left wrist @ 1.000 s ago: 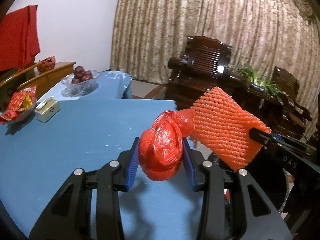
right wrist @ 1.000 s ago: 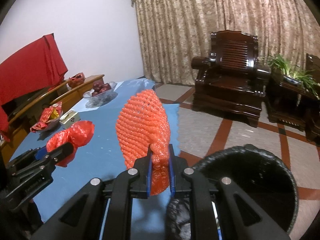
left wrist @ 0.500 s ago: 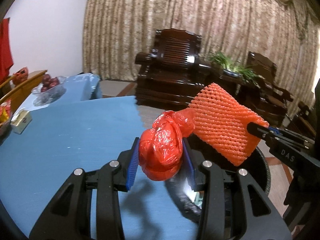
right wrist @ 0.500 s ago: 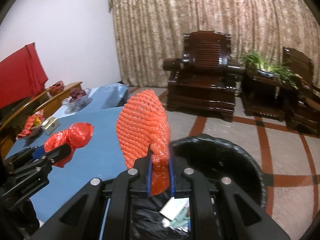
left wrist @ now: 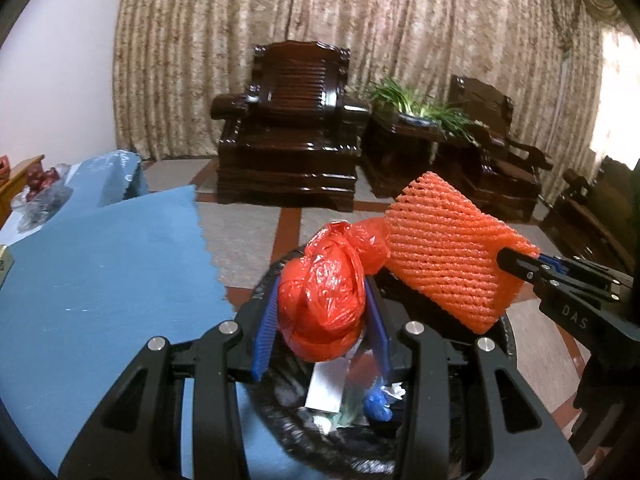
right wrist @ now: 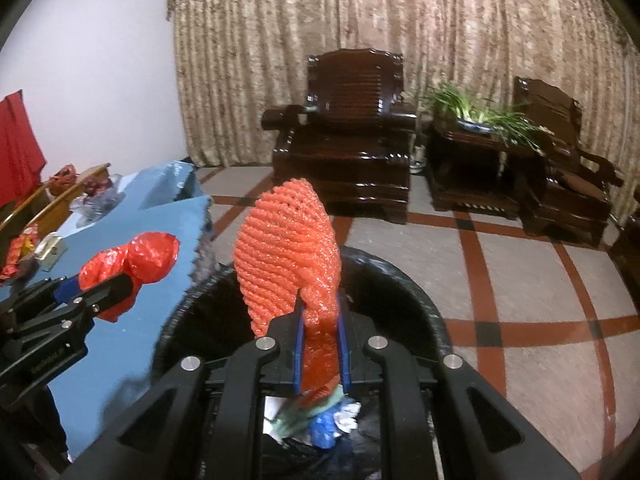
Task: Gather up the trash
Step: 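Carry the red bag and orange foam net over the bin, then open both grippers over the bin to drop the bag and net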
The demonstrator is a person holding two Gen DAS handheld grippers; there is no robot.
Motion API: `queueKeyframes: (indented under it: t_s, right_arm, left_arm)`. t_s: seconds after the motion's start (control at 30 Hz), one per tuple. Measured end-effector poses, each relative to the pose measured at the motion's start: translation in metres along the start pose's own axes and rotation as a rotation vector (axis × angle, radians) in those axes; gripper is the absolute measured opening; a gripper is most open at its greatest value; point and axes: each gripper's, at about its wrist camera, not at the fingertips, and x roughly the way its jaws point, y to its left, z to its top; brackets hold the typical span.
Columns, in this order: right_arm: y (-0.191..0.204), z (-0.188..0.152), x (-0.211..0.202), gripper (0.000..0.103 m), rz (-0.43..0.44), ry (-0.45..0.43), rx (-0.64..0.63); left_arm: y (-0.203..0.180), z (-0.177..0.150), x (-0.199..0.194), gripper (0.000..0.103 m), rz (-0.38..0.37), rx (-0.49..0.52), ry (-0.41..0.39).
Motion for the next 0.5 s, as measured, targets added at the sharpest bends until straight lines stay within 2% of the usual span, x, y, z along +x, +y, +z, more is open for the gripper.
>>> queueKeyframes:
  t_s: [0.2, 0.5]
  right_arm:
    - [-0.011, -0.012, 0.024, 0.014, -0.026, 0.051, 0.026]
    - [-0.025, -0.021, 0.061, 0.014, -0.046, 0.113, 0.049]
  left_arm:
    - [-0.008, -0.007, 0.036, 0.040, -0.016, 0.008, 0.058]
    - [-0.004, -0.011, 0.071, 0.043, -0.034, -0.002, 0.109]
